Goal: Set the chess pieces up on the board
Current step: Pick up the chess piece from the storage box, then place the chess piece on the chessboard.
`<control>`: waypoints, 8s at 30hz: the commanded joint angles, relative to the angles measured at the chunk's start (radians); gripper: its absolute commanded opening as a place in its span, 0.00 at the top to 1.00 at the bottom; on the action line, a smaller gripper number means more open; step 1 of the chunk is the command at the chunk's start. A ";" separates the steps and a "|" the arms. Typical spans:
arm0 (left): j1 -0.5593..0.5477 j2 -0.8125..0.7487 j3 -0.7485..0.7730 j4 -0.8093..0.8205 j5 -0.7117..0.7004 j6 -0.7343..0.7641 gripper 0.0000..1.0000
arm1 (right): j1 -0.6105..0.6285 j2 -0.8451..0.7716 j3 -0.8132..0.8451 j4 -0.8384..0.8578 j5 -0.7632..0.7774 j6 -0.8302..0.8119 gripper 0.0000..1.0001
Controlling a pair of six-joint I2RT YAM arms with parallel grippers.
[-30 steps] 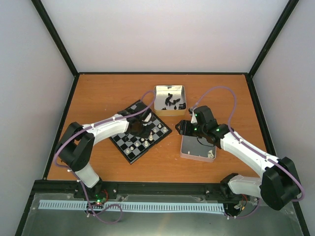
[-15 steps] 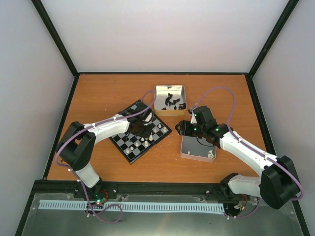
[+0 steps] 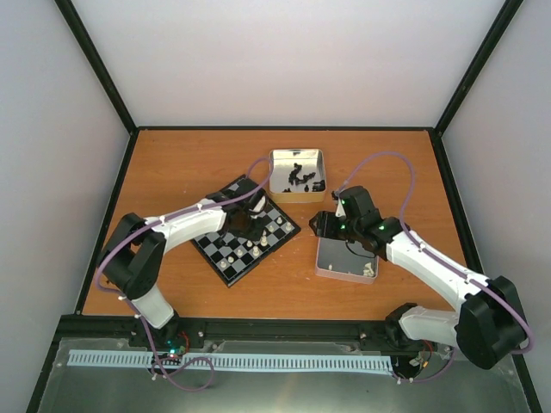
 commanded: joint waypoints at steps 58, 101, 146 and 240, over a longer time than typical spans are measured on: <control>-0.002 -0.366 -0.068 0.207 -0.168 -0.036 0.67 | -0.107 0.336 0.009 -0.499 0.268 0.053 0.78; -0.013 -0.359 -0.285 0.916 0.412 -0.027 0.36 | -0.192 0.146 0.043 0.417 -0.503 0.894 0.87; -0.020 -0.319 -0.212 0.997 0.364 -0.098 0.89 | -0.111 0.154 -0.013 0.970 -0.538 1.379 0.86; -0.020 0.169 0.267 -0.676 0.160 0.018 0.88 | -0.350 -0.051 -0.123 0.170 -0.461 0.632 0.43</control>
